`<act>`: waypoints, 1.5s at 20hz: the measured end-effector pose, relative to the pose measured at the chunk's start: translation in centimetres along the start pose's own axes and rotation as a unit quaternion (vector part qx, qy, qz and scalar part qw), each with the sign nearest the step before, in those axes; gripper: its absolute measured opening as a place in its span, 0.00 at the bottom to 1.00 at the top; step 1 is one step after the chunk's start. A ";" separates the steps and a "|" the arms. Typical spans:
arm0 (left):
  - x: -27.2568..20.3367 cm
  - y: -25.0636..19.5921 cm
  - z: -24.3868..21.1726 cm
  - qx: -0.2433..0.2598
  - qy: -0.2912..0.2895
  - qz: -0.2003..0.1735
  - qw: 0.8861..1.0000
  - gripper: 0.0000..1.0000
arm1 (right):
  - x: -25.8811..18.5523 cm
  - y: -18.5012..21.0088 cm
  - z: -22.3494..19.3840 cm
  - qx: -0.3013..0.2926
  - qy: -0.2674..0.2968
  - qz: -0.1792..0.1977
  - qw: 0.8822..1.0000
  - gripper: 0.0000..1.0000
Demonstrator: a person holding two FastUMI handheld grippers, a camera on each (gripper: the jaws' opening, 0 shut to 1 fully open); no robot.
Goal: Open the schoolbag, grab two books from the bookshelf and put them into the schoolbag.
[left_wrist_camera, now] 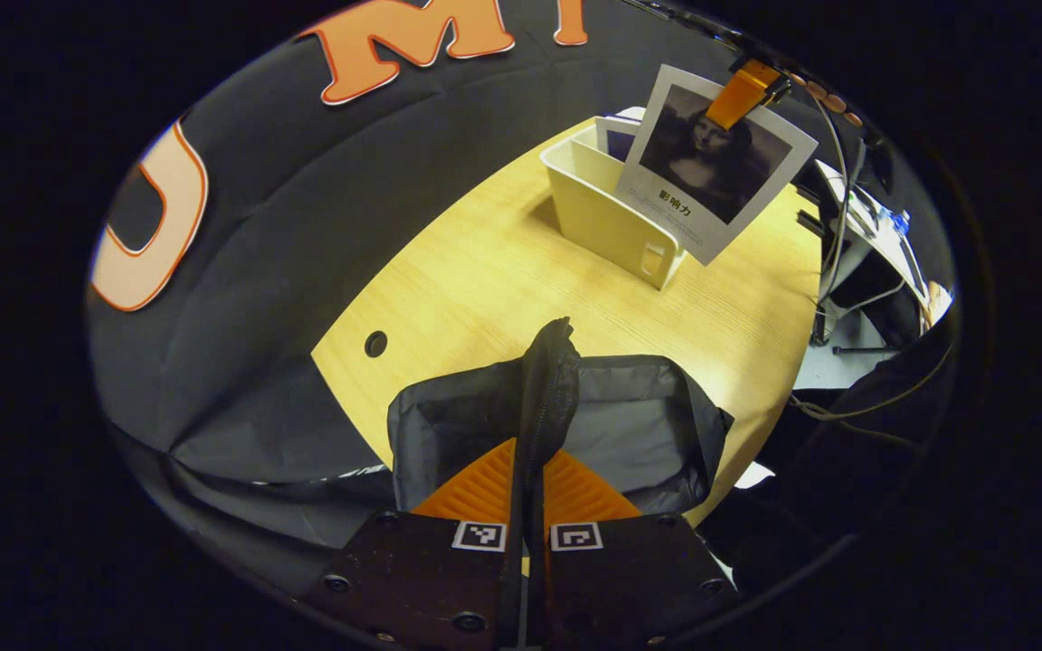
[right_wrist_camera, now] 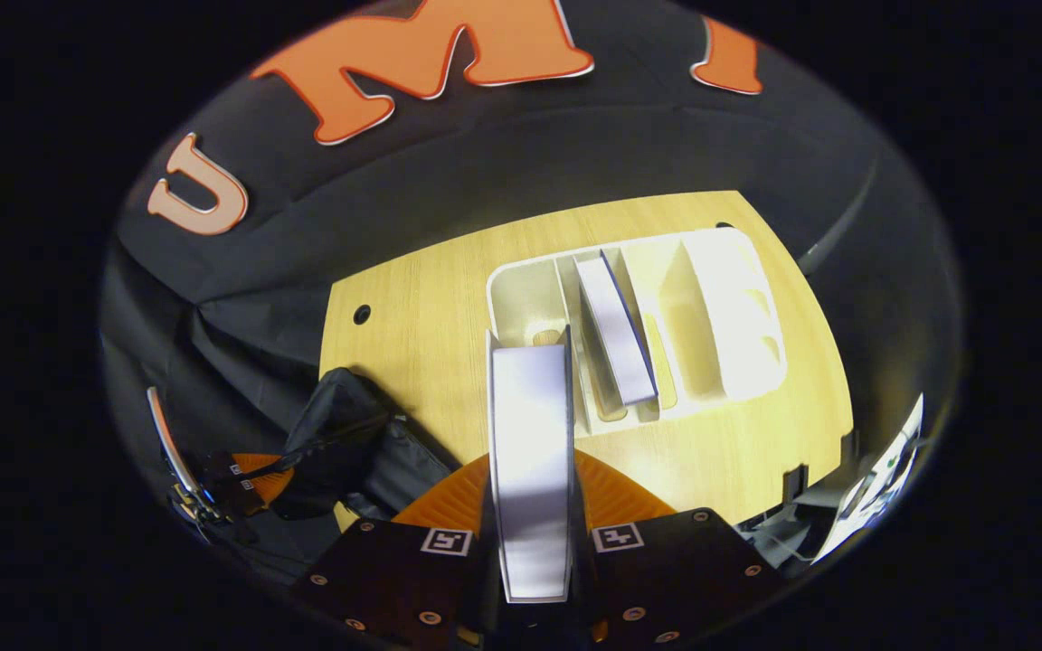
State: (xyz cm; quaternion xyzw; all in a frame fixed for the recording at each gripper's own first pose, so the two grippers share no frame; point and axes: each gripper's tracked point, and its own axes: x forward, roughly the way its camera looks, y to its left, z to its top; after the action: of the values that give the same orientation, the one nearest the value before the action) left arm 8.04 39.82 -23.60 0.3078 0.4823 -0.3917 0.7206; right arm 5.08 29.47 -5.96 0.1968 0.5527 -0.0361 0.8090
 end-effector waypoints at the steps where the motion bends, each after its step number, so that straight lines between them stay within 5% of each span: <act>1: 0.1 -0.2 -0.1 0.007 -0.003 -0.008 1.000 0.02 | -0.7 0.0 -0.9 0.012 -0.007 0.007 1.000 0.34; 10: -0.3 -0.8 0.1 0.045 -0.033 -0.037 0.998 0.02 | -2.6 5.2 -9.3 0.094 -0.040 0.109 0.989 0.33; 23: -2.0 -1.2 2.3 0.033 -0.080 -0.053 0.995 0.02 | 7.9 13.5 -15.8 0.180 -0.014 0.247 0.952 0.31; 30: -2.9 -2.3 2.6 0.008 -0.100 -0.064 0.993 0.02 | 13.1 17.6 -16.8 0.216 -0.024 0.288 0.933 0.31</act>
State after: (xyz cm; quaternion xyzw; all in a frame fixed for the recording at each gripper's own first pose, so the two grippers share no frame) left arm 6.60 37.35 -20.14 0.2412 0.4231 -0.4699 0.7362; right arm 0.17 53.78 -18.17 0.5168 0.4314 0.0752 0.7357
